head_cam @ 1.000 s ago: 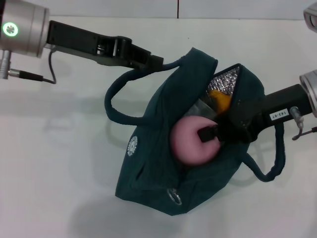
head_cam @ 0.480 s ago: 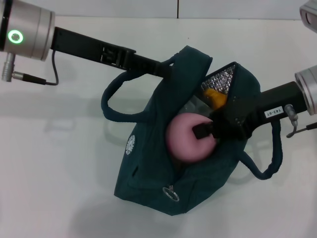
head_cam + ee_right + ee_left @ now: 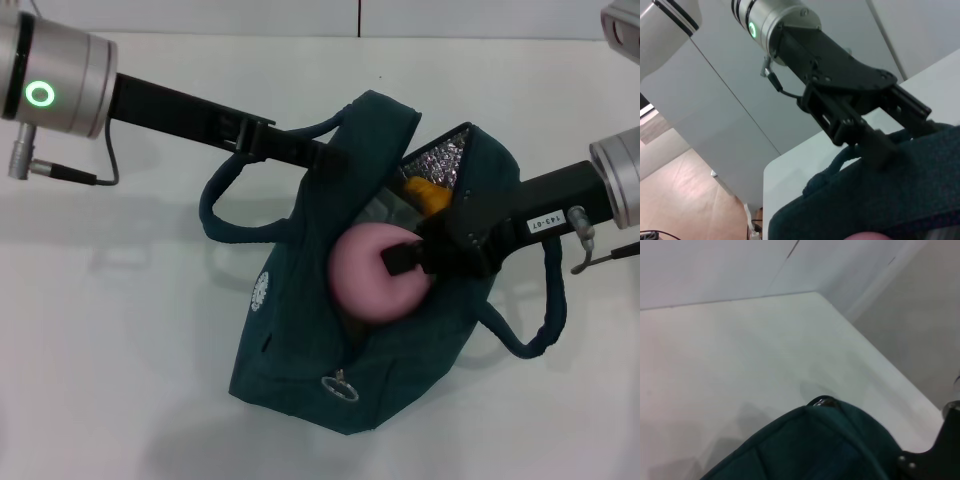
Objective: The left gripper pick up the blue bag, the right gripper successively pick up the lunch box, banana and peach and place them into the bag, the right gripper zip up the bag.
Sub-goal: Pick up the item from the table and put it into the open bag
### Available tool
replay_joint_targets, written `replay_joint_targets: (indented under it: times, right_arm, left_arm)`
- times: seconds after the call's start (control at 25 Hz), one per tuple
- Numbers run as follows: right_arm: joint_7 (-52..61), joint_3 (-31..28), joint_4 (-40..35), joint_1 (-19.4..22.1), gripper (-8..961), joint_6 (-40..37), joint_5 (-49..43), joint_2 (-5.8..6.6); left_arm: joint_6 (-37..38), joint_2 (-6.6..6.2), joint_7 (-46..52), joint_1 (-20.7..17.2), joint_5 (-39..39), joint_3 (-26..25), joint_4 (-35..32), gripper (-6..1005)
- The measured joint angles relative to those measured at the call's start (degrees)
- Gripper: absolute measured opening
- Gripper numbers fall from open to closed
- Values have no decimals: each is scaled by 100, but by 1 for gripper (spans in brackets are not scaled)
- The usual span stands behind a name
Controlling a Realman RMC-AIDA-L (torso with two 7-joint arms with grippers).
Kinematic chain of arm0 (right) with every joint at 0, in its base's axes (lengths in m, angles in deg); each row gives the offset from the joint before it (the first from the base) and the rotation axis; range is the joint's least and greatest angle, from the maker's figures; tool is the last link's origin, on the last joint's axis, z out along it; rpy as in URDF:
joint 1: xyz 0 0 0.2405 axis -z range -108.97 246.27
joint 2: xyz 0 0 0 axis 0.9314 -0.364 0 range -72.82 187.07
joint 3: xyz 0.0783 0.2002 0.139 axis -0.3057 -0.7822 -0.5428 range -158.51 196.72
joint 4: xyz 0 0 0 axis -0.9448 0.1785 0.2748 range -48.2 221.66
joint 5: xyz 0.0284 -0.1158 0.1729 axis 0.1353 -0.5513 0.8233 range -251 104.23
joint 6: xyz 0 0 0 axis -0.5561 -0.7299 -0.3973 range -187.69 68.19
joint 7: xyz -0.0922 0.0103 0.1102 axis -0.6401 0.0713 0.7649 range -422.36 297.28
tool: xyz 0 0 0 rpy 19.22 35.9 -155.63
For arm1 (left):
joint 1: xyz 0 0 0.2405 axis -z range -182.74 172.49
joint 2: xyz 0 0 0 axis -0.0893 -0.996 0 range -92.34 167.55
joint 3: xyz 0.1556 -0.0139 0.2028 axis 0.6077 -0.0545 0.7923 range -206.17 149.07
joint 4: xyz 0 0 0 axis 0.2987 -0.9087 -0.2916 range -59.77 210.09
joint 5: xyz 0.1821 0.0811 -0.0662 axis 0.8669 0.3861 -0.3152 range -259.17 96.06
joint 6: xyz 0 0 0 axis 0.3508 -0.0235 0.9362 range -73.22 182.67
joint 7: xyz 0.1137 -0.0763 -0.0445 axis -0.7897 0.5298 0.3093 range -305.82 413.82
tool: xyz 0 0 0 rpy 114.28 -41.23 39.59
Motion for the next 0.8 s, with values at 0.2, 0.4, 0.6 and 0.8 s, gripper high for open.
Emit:
replay_joint_targets:
  times: [0.2,0.4,0.6,0.8]
  right_arm:
    - [-16,31,8,1,38,-2,47,-31]
    - [-54,26,10,79,38,-47,140,-20]
    - [-65,8,9,119,38,-53,158,-4]
    - [-72,8,10,127,38,-56,161,2]
  left_arm:
    - [-121,65,46,27,397,55,29,690]
    - [-378,45,261,53,538,410,33,644]
    - [-383,22,282,125,643,440,34,484]
    - [-377,21,321,143,757,440,35,280]
